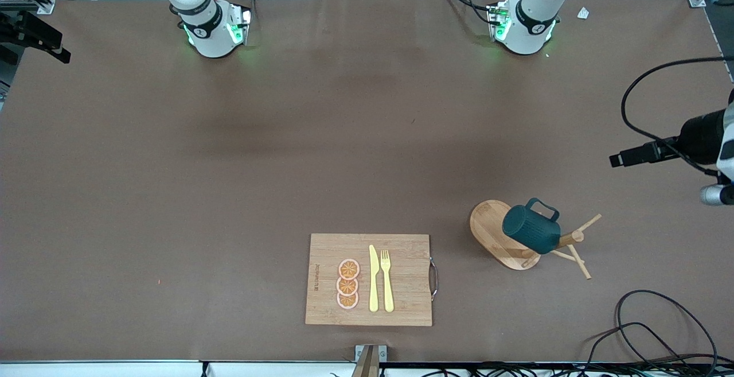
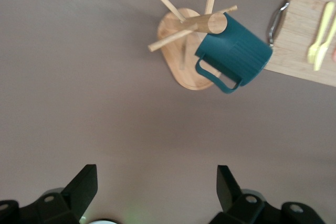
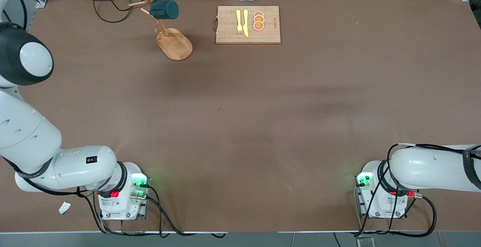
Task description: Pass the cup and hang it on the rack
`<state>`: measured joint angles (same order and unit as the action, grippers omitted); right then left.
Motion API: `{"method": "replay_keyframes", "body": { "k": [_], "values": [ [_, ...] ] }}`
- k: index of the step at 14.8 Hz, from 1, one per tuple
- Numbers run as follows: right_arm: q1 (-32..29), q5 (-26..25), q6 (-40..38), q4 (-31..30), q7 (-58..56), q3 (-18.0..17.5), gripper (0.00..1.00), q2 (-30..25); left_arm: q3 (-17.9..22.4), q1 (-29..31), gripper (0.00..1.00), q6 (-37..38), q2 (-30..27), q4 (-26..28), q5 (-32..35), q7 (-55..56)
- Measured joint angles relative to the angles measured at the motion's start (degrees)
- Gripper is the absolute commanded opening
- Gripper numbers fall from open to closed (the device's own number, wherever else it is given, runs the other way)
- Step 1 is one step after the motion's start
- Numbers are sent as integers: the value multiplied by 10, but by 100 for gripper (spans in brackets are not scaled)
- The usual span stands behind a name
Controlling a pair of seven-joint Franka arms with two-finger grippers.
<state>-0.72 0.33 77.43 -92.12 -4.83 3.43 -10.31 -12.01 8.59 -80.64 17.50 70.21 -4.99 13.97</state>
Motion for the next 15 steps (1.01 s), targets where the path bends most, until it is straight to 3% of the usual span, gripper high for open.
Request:
{"method": "replay_keyframes", "body": {
  "k": [3,9,15],
  "values": [
    [0,0,0,0,0,0,100,0,-31,-1,100,-4,-39,6,38,-3],
    [0,0,0,0,0,0,100,0,-31,-1,100,-14,-95,68,39,-17],
    [0,0,0,0,0,0,100,0,23,-55,100,-60,-149,139,40,-17]
  ]
}}
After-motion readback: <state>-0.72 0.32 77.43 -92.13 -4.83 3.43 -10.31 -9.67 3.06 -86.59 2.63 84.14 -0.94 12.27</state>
